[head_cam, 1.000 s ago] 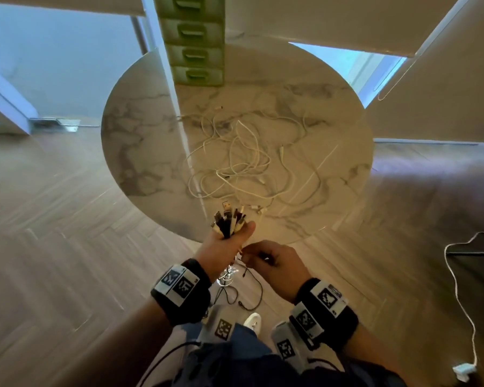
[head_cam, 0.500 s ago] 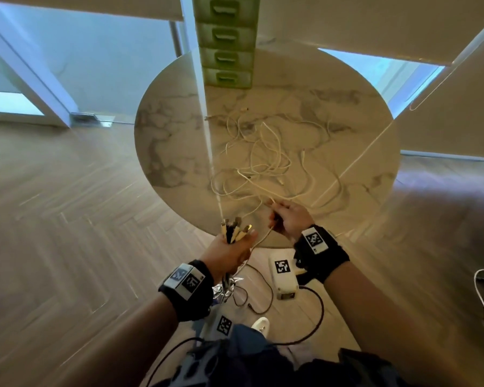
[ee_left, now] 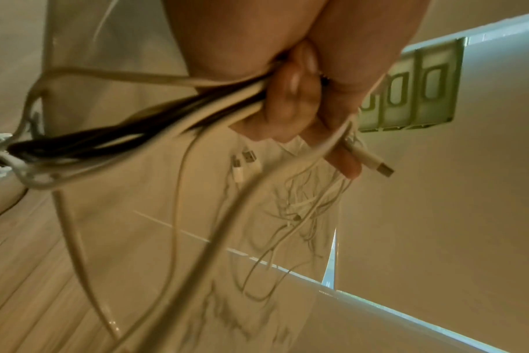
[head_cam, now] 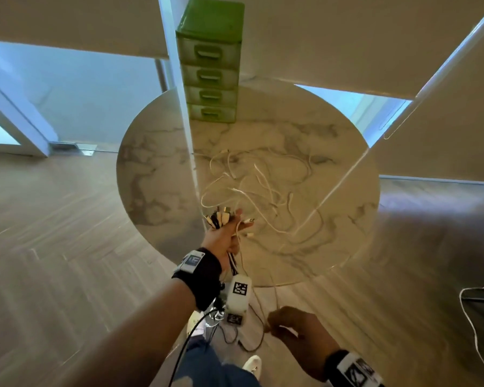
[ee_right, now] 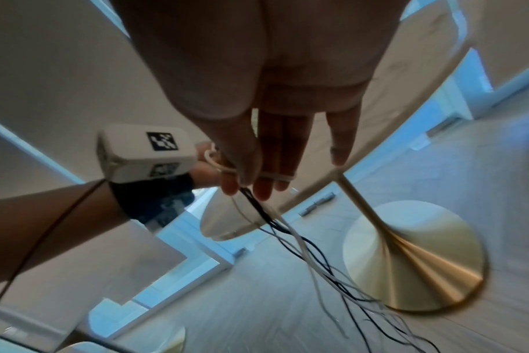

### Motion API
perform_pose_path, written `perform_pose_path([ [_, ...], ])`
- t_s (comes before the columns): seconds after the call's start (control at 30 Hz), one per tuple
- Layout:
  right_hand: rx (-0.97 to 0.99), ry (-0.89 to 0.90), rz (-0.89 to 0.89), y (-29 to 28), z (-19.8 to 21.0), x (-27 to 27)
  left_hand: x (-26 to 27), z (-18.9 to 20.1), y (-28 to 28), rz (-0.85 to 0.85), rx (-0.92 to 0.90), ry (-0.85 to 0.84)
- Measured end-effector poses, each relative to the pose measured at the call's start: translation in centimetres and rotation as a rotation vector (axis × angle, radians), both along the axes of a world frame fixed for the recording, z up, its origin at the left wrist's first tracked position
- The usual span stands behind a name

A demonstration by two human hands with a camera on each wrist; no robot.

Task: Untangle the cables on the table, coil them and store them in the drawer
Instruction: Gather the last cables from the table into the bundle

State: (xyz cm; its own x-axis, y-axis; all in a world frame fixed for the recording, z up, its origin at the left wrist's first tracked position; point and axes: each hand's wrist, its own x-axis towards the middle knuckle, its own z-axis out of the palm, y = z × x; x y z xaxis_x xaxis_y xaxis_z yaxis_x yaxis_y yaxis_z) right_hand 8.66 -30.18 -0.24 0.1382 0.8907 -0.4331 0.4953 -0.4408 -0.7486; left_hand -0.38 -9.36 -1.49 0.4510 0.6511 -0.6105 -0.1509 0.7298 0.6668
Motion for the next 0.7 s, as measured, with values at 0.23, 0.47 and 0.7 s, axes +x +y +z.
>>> perform_pose_path([
  [0.23, -0.076, -0.072, -0.004, 2.6, 0.7, 1.5, -0.5, -0.3, -1.9, -0.105, -0.020, -0.063],
  [0.47, 0.039, 0.055, -0.125, 7.1, 2.9, 0.7, -0.7, -1.0, -3.3, -0.147, 0.120, 0.053],
  [0.7, 0.141, -0.054, -0.193, 6.4, 2.0, -0.6, -0.4, -1.0, -3.0, -0.119, 0.018, 0.018],
])
